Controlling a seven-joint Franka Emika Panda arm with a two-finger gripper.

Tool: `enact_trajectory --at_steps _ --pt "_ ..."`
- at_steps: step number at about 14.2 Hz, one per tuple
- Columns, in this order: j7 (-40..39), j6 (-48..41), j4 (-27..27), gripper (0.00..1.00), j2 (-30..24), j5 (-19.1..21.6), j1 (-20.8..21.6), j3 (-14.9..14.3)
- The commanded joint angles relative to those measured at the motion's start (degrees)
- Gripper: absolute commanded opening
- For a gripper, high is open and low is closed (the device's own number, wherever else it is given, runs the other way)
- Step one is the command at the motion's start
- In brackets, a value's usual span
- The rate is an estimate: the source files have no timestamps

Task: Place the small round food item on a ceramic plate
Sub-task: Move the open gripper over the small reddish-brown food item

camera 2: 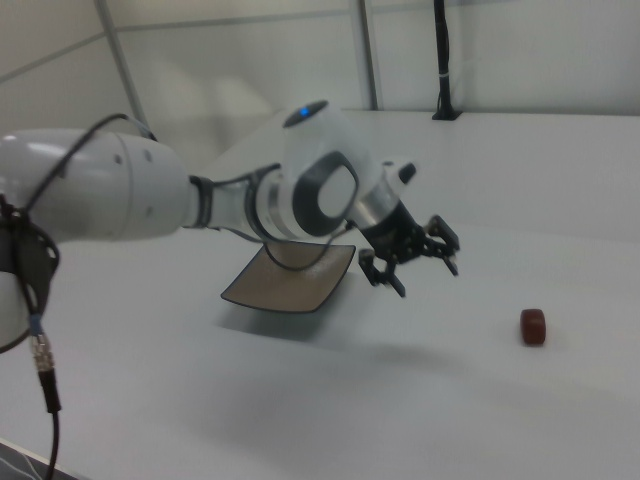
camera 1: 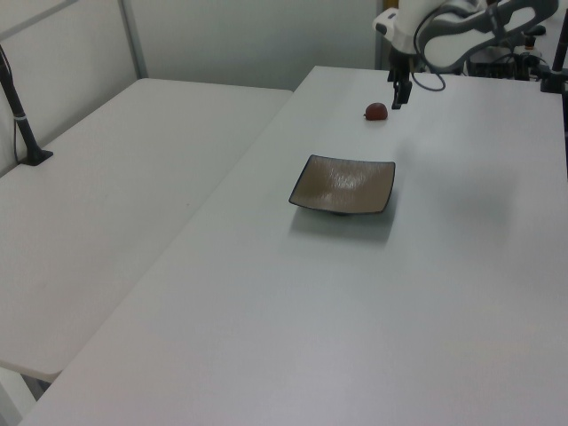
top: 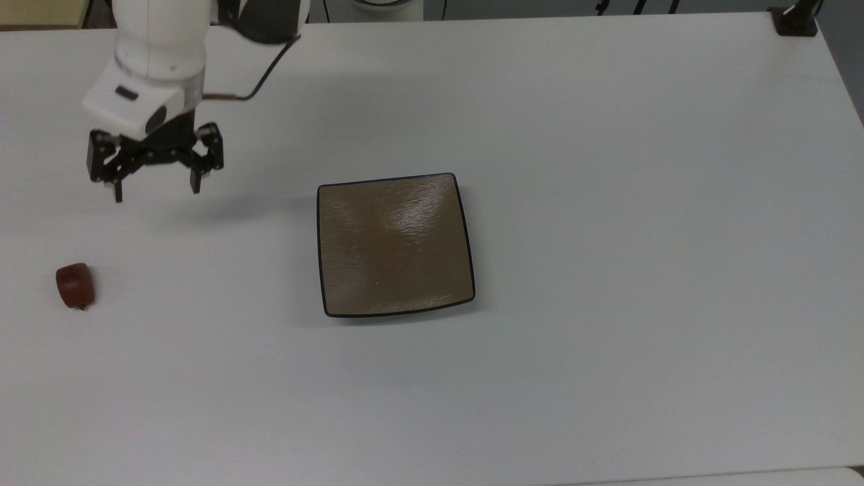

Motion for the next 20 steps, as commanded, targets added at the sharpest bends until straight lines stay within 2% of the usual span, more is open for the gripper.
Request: enact_trajectory --at_steps 1,5,9,14,20 --pt "-0.68 4.1 4.29 1.0 6.25 -2.05 -1.7 -0.4" --pt "-0.86 12.0 6.39 1.0 10.81 -2.75 -4.42 -0.57" --pt "-0.95 14.74 12.19 1.0 16.71 -4.07 -4.87 -1.71" --pt "-1.03 19.31 16.77 1.0 22.07 -4.25 -5.4 -3.21" --pt "-1.12 23.79 16.95 1.0 24.54 -4.69 -5.75 -4.88"
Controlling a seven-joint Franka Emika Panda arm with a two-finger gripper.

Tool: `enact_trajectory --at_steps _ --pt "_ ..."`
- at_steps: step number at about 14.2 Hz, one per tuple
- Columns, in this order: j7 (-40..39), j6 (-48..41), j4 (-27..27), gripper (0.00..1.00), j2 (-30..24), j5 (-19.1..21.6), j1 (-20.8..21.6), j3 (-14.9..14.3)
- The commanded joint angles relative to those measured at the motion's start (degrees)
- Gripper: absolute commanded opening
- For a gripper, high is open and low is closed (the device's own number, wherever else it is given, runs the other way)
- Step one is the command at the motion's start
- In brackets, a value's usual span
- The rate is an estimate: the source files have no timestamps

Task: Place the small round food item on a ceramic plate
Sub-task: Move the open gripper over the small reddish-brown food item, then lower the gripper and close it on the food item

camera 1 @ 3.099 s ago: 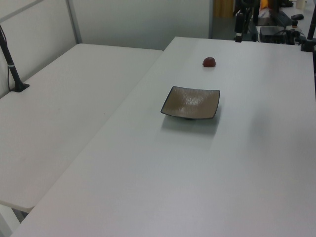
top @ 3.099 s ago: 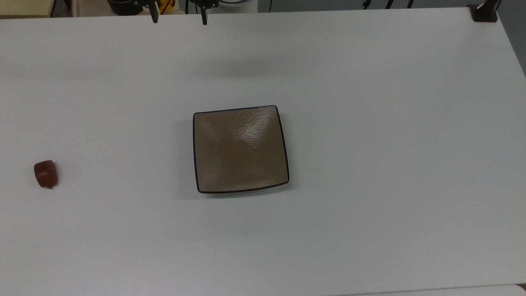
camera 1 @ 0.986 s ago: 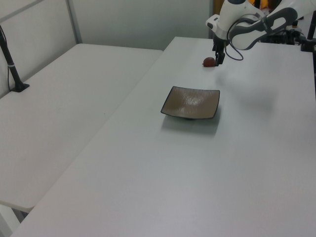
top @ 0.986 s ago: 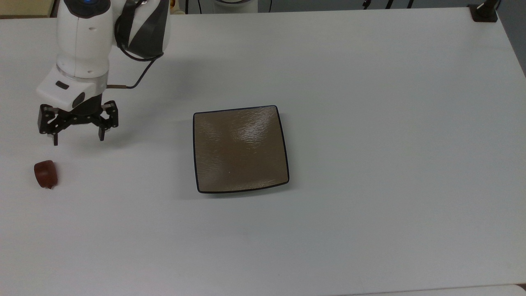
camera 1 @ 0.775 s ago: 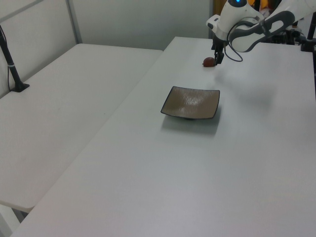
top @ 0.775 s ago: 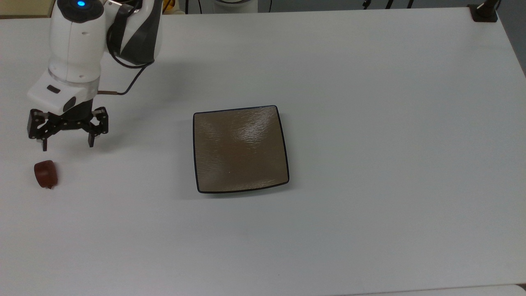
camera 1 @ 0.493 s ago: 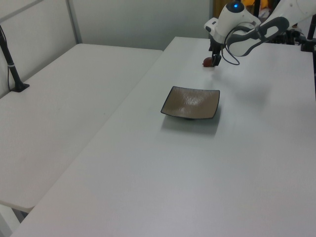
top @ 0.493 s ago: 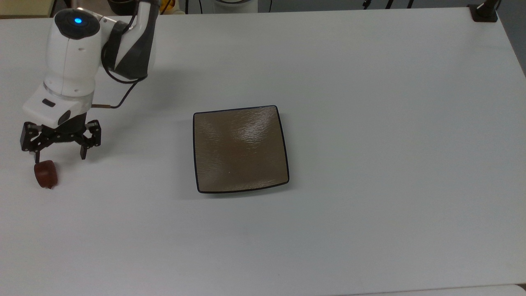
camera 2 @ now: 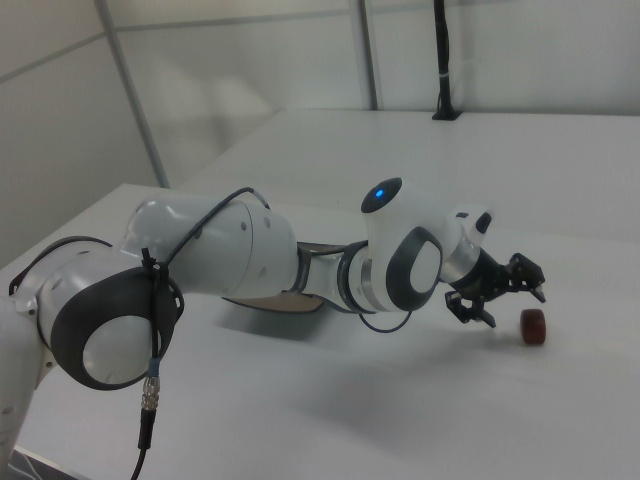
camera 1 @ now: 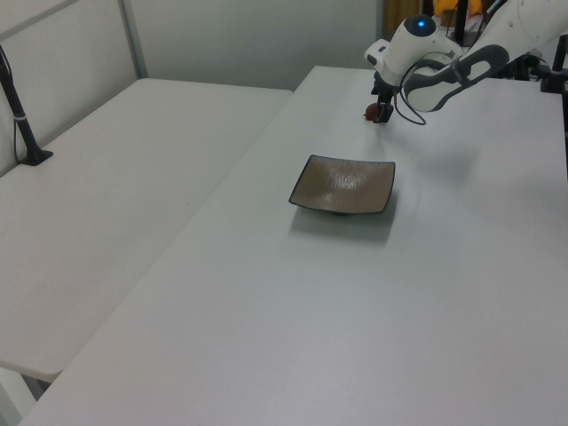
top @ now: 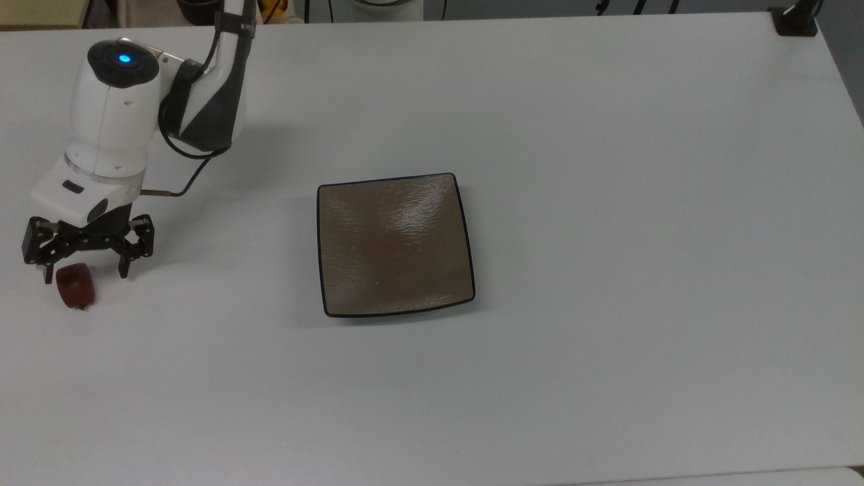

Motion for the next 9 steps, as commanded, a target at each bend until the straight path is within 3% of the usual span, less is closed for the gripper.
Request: enact_trajectory --at_steps 1,3,4,5,7,8,9 --pt "-0.94 4.72 1.8 1.0 2.51 -1.17 -0.31 -1.94" --pt "-1.56 5.26 2.69 0.97 3.39 -1.17 -0.31 -2.56" --pt "-1.91 5.26 2.78 0.92 3.39 -1.17 -0.31 -2.56" --pt "-2.43 5.17 2.69 0.77 3.39 -1.17 -0.22 -2.56" --pt "-2.7 5.26 2.69 0.38 3.48 -1.17 -0.31 -2.56" --pt "-2.7 5.26 2.6 0.26 3.48 -1.17 -0.31 -2.56" --pt "-2.7 5.26 2.6 0.21 3.39 -1.17 -0.31 -2.56"
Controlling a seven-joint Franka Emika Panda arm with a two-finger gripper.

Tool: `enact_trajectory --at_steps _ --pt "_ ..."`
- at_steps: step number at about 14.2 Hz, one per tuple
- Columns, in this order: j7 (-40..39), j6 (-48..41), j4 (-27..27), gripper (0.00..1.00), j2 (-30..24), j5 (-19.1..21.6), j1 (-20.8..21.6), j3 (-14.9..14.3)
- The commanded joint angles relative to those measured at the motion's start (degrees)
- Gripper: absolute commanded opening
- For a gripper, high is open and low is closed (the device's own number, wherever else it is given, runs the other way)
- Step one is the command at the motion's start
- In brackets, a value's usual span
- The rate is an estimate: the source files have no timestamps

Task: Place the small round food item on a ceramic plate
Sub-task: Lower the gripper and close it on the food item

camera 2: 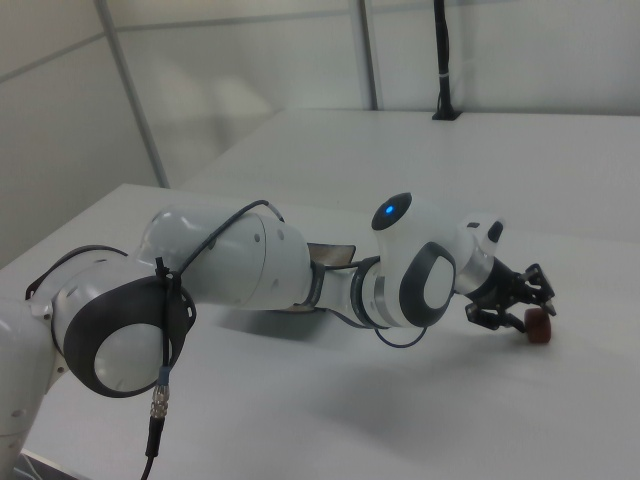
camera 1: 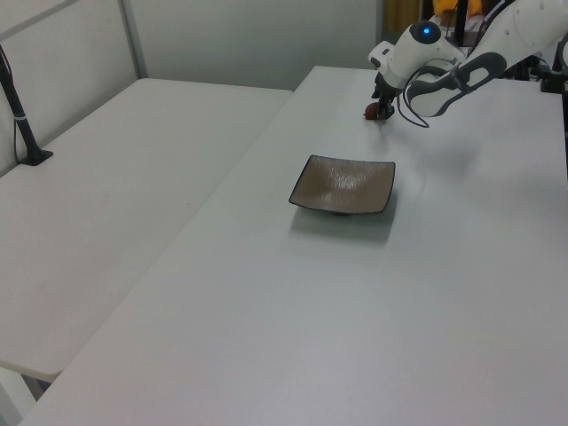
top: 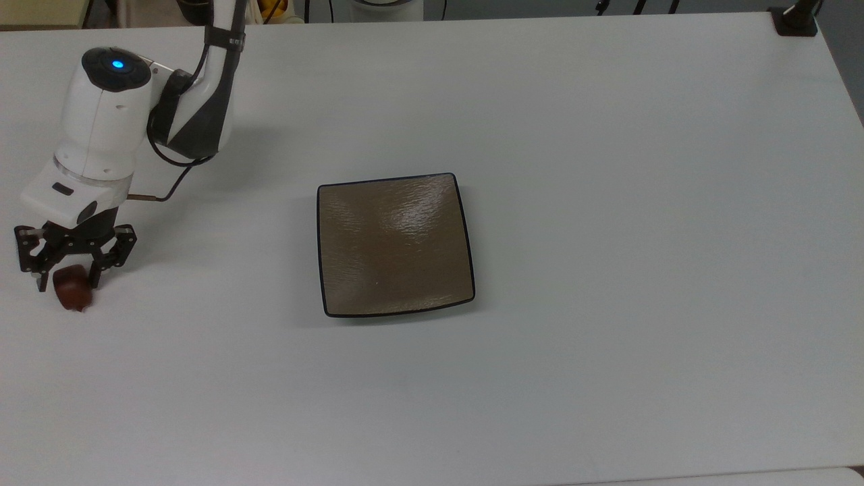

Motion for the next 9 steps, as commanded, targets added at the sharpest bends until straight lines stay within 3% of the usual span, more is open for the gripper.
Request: enact_trajectory --at_steps 1,9 --pt "-0.71 0.76 0.97 0.21 0.68 -1.09 0.22 -0.56" --pt "-0.1 -0.12 0.44 0.22 -1.5 -0.21 1.01 -0.12"
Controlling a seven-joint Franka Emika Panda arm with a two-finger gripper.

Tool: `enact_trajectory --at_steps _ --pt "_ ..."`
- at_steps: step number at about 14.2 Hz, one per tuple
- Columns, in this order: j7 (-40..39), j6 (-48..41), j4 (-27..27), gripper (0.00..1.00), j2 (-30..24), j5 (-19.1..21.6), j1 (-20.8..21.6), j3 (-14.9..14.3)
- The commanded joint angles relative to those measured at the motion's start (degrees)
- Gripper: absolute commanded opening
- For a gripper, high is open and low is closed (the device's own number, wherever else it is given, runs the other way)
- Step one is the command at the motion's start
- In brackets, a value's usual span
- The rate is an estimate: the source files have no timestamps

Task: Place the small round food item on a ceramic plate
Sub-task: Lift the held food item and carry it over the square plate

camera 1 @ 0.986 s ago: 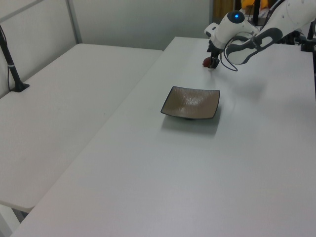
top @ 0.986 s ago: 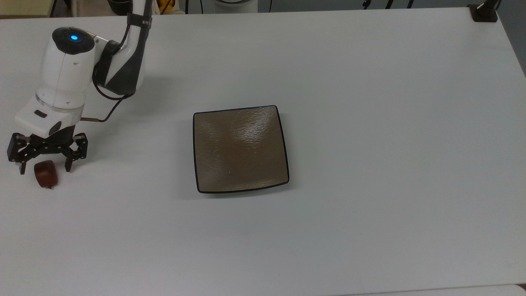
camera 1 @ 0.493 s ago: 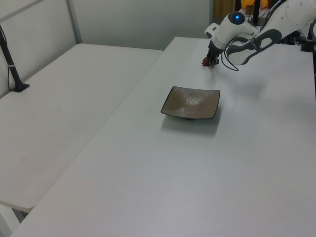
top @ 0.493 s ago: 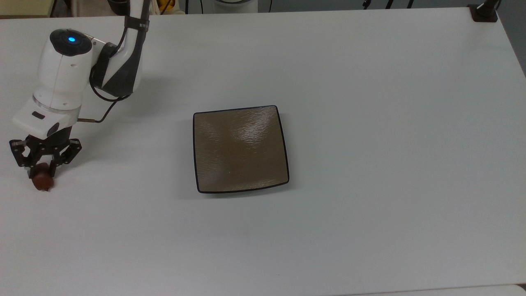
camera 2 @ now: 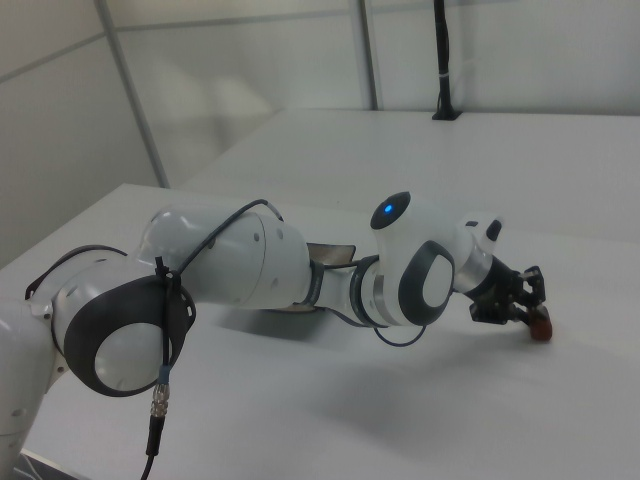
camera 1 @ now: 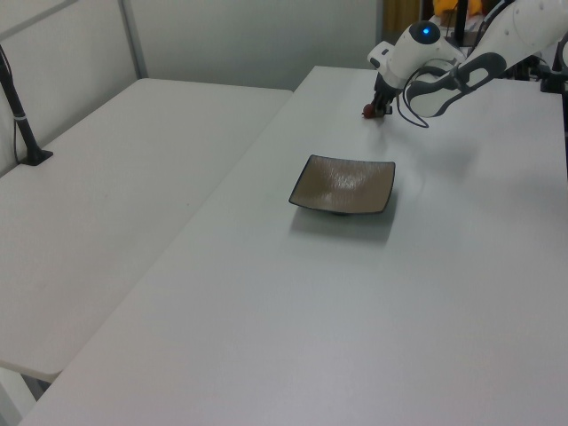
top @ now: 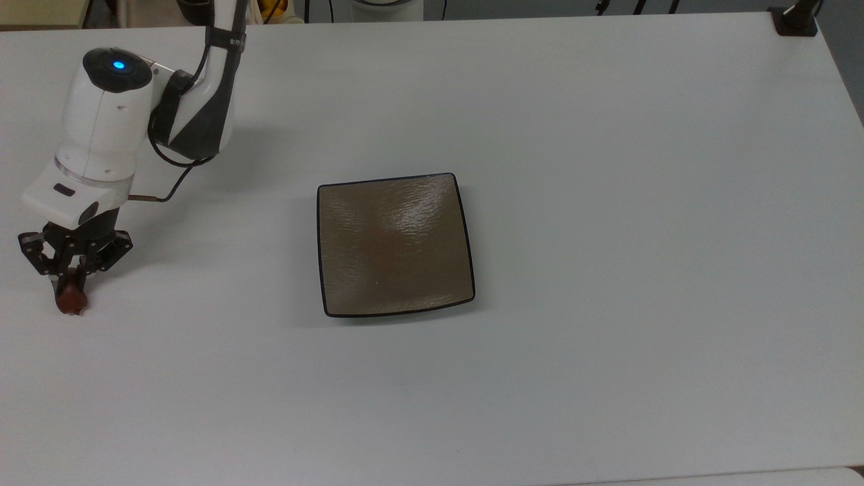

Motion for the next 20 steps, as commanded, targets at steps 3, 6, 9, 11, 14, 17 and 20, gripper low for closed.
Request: enact_trajectory --at_steps 3,6,9,11,14,17,20 --pt "0.2 -7.81 -1.74 0.22 -6.73 0.24 1.76 1.09" --pt "1.51 -16.8 -2.44 0.23 -10.33 1.29 2.39 3.55" --pt "4.59 -20.94 -6.3 0.26 -14.64 1.38 2.56 6.19" --pt "7.57 -25.93 -7.71 0.25 -17.01 1.47 3.26 8.82" --pt "16.77 -33.32 -7.28 0.28 -18.96 3.57 7.81 9.71" --pt "25.41 -41.58 -6.84 0.28 -20.63 4.1 12.4 11.81" --pt "32.26 -45.65 -6.58 0.28 -20.98 4.63 13.63 15.94"
